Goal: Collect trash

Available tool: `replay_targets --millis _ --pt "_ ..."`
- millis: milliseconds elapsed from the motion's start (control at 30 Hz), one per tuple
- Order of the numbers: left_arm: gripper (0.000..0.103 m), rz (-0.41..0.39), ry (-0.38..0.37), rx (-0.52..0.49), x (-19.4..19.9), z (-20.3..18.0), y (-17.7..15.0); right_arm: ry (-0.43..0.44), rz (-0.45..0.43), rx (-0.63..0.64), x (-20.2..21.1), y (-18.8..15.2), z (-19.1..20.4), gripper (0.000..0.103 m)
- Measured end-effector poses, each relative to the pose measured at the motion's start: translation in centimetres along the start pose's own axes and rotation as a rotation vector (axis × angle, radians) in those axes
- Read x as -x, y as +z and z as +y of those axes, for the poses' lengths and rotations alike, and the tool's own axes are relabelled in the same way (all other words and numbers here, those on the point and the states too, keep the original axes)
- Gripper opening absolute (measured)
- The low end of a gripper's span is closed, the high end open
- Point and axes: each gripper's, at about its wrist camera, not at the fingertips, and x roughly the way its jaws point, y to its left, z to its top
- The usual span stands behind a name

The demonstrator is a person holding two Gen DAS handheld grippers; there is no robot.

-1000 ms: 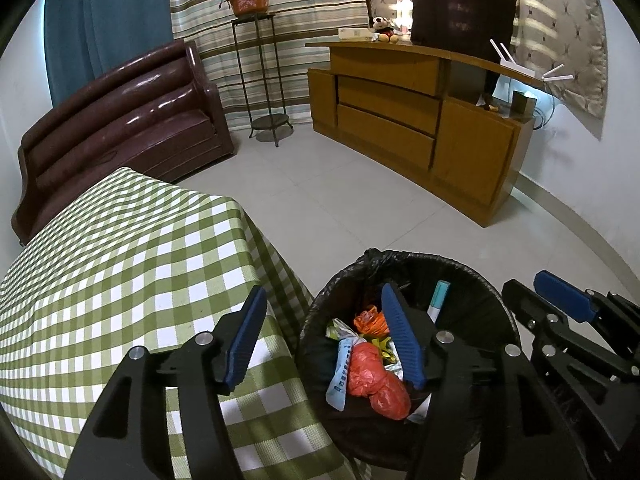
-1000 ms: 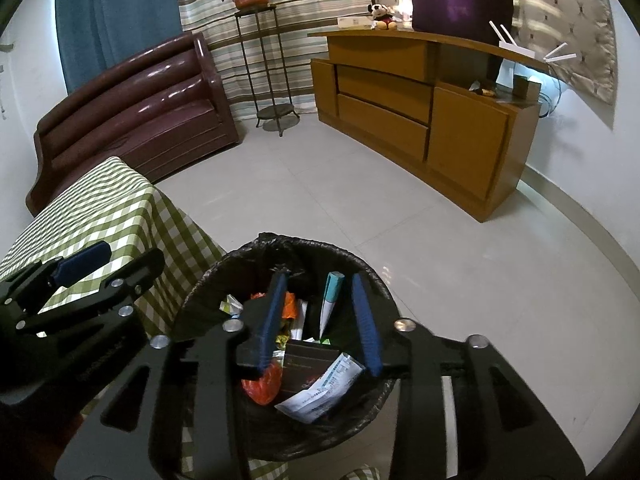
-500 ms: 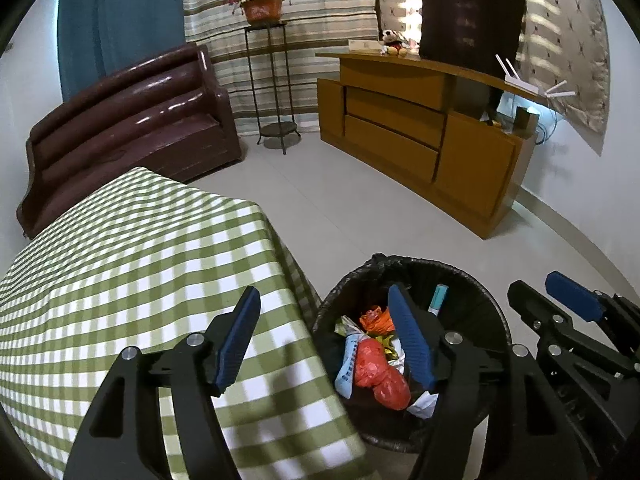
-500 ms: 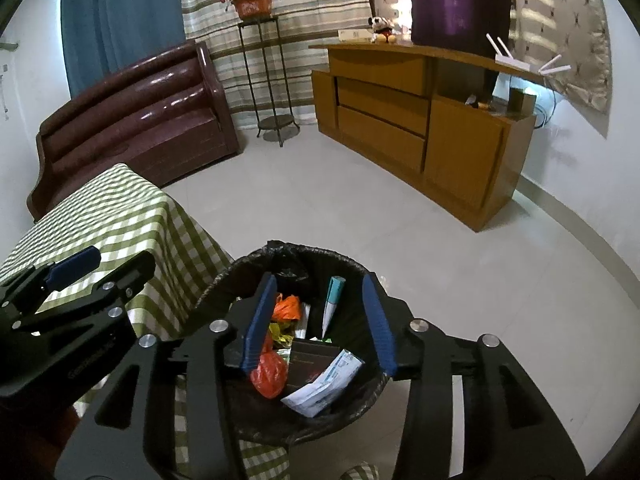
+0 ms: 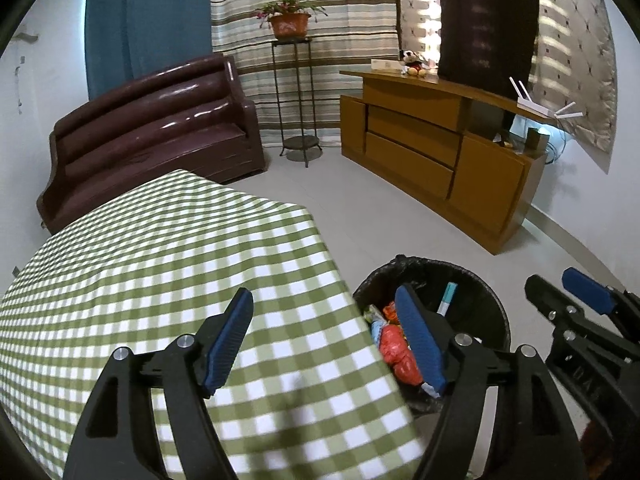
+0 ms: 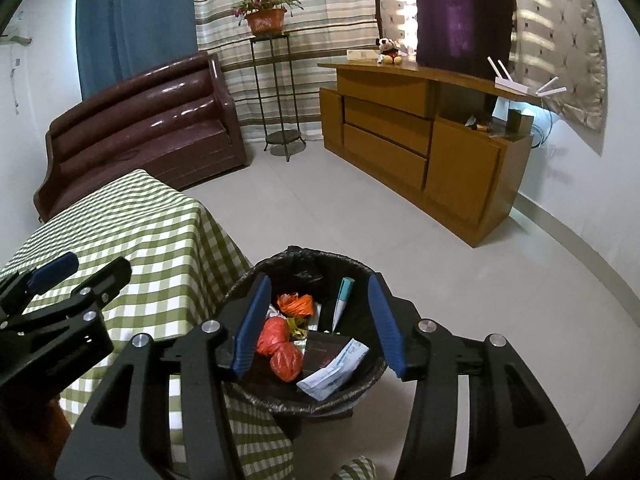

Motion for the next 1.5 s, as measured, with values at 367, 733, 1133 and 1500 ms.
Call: replay_targets --millis 367,733,1133,1500 --pt "0.075 -0.048 0.039 0.033 4.4 1.7 -1.3 0.008 -0.036 0.026 3.8 -0.5 1.1 0.056" --pt "0.076 -0.092 0.044 0.056 7.3 2.8 -2.0 0.015 -0.077 0.055 6.7 -0.9 1.9 0.059" --pt "0.078 -0.108 0.048 0.062 8.1 3.0 -2.5 0.020 -0.093 0.062 7.2 -1.0 2.2 0.064" --pt "0.078 -0.109 0.048 0.062 8.1 3.1 -2.5 0.020 -0.092 0.064 7.2 -1.0 2.2 0.064"
